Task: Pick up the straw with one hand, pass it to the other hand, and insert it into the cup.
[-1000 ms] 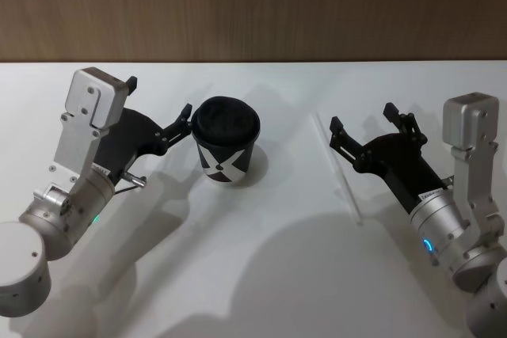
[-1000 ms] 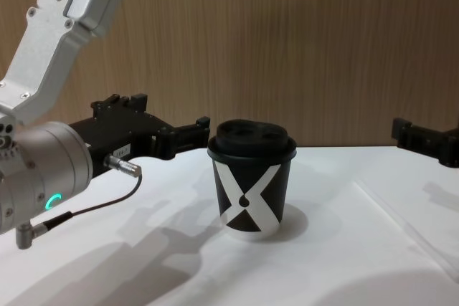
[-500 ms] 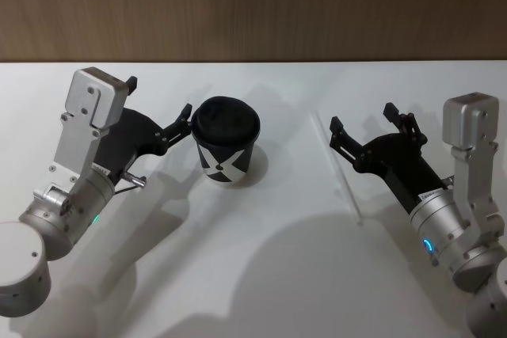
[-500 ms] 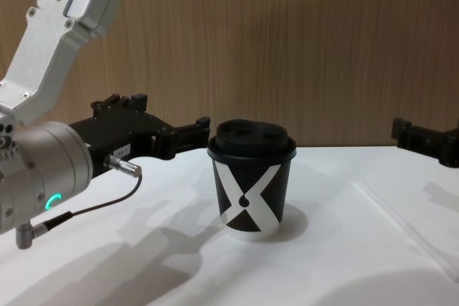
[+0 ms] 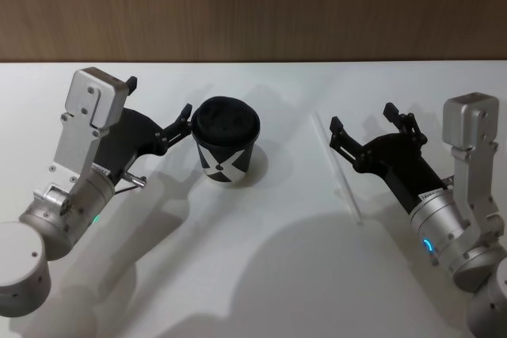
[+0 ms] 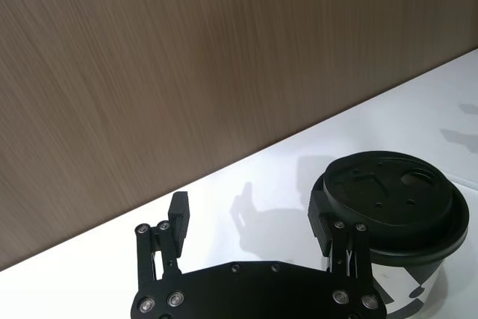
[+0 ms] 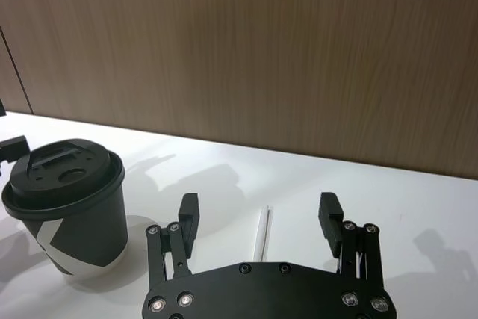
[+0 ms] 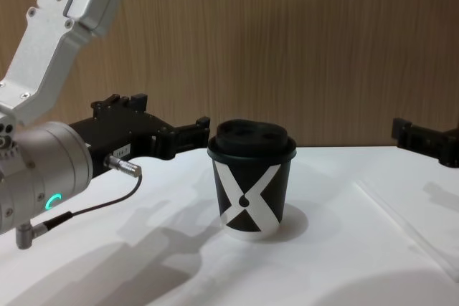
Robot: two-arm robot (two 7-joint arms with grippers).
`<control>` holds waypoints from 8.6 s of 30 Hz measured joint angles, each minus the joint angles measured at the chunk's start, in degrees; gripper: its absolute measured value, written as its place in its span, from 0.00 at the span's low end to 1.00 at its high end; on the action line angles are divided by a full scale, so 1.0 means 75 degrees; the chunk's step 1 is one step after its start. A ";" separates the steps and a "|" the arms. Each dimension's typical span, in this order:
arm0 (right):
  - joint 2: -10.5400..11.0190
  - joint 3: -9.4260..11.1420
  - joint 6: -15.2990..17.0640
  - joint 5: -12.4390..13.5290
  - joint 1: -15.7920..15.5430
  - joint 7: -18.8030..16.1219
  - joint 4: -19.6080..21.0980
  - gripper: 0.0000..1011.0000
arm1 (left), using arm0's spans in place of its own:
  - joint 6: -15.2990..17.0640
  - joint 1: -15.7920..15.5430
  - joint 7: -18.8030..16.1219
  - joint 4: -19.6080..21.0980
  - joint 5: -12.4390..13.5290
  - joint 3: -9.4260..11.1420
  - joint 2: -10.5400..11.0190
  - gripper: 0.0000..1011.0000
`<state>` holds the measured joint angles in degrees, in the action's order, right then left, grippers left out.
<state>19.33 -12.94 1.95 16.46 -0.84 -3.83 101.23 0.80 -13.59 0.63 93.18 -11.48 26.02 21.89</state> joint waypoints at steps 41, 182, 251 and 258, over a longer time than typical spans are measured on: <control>-0.0313 -0.0157 0.1753 -0.0124 -0.0292 0.0327 0.0141 0.99 | 0.0000 0.0000 0.0000 0.0000 0.0000 0.0000 0.0000 0.99; -0.0075 0.0563 -0.0467 0.0380 0.1136 -0.2648 -0.0334 0.00 | 0.0000 0.0000 0.0000 0.0000 0.0000 0.0000 0.0000 0.99; -0.1029 -0.0748 -0.0465 0.3593 0.3967 -0.6456 -0.3067 0.00 | -0.0490 0.0037 0.1348 0.1073 -0.1435 -0.0844 0.0397 0.99; -0.1041 -0.0758 -0.0459 0.3611 0.3985 -0.6468 -0.3089 0.00 | -0.0572 0.0021 0.2013 0.1443 -0.2392 -0.1262 0.0473 0.99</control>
<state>11.52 -18.63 -1.49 43.55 29.05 -52.34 78.06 -3.49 -13.43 15.72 104.00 -29.42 16.56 25.44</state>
